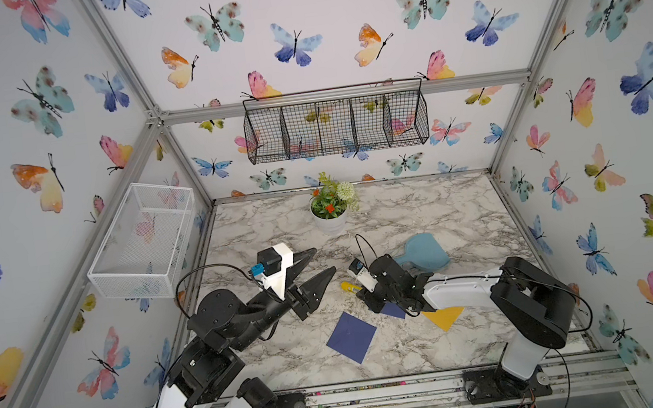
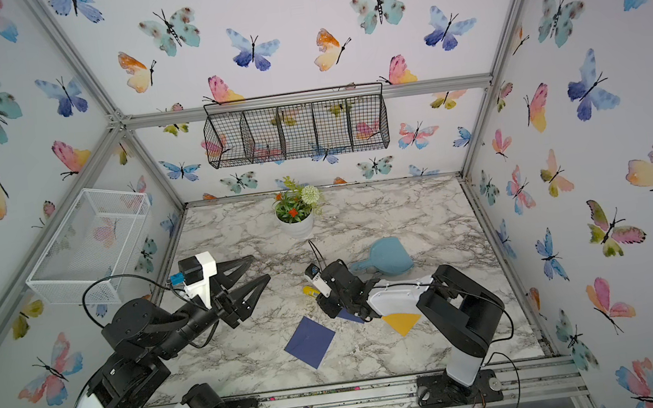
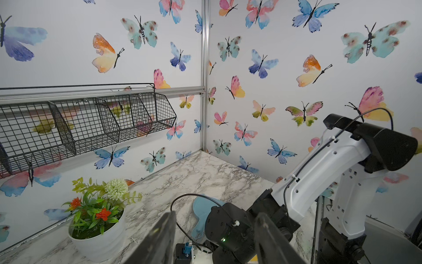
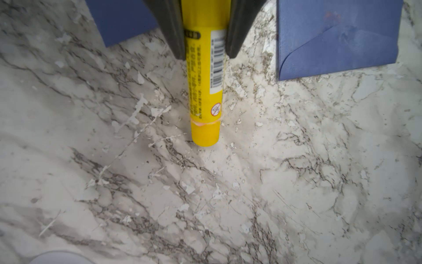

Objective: Seal the envelope with a glue stick
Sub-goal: Place the glue stick at the center of the board, then reset both arms

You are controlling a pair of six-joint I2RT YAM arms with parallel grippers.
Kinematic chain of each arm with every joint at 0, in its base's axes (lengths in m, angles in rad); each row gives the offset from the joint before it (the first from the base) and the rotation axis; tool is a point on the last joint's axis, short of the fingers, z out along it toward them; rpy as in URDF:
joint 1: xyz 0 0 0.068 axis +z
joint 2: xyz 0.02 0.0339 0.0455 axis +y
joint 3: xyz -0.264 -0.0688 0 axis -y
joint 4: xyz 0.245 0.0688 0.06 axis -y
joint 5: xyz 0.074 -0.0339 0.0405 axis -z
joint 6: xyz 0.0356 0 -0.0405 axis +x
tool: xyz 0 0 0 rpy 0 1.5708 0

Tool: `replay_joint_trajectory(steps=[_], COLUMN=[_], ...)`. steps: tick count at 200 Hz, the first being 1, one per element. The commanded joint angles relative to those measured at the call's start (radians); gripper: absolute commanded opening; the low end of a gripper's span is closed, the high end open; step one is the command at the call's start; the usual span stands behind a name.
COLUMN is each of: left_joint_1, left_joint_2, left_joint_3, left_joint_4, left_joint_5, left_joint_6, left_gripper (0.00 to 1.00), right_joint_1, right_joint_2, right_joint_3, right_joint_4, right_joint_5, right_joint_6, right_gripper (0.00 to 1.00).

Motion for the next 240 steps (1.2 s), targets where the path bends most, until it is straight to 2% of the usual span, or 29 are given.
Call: replay_joint_trajectory(steps=[1,44,80,105,125,128,137,142,153,178,206,225,240], left_joint_1=[-0.005,-0.004,-0.004,-0.004,-0.001,0.002,0.013,0.021,0.046,0.152,0.355,0.492,0.558], left_joint_2=[0.0,0.016,0.03,0.062,0.1,0.105,0.126,0.136,0.159,0.196,0.217,0.226,0.232], left_joint_3=[-0.008,-0.018,-0.029,-0.026,-0.03,-0.03,-0.031,-0.033,-0.041,-0.08,-0.17,-0.253,-0.324], left_joint_4=[0.037,0.035,0.021,-0.007,-0.027,-0.029,-0.038,-0.041,-0.044,-0.02,0.042,0.104,0.17], left_joint_5=[0.023,-0.003,-0.096,-0.205,-0.32,-0.334,-0.369,-0.386,-0.421,-0.454,-0.454,-0.464,-0.486], left_joint_6=[-0.006,-0.005,-0.007,0.004,0.013,0.015,0.019,0.019,0.016,-0.017,-0.103,-0.16,-0.172], left_gripper=[0.59,0.6,0.6,0.64,0.72,0.84,1.0,0.98,0.98,0.98,0.98,0.99,0.99], right_joint_1=[-0.001,0.0,-0.001,-0.002,-0.018,-0.022,-0.036,-0.05,-0.082,-0.21,-0.402,-0.528,-0.615], right_joint_2=[0.026,0.029,-0.005,-0.061,-0.127,-0.138,-0.173,-0.192,-0.236,-0.328,-0.39,-0.422,-0.444], right_joint_3=[0.026,0.014,0.036,0.058,0.069,0.069,0.066,0.063,0.053,0.005,-0.055,-0.127,-0.202], right_joint_4=[-0.04,-0.09,-0.075,-0.078,-0.104,-0.109,-0.12,-0.126,-0.138,-0.134,-0.106,-0.024,0.081], right_joint_5=[-0.003,-0.026,-0.022,0.008,0.062,0.072,0.1,0.119,0.16,0.223,0.288,0.318,0.315], right_joint_6=[0.028,0.059,0.078,0.078,0.059,0.057,0.044,0.039,0.021,-0.014,-0.043,-0.052,-0.06], right_gripper=[0.18,0.38,0.5,0.57,0.73,0.78,0.92,0.98,0.98,0.98,0.99,1.0,0.99])
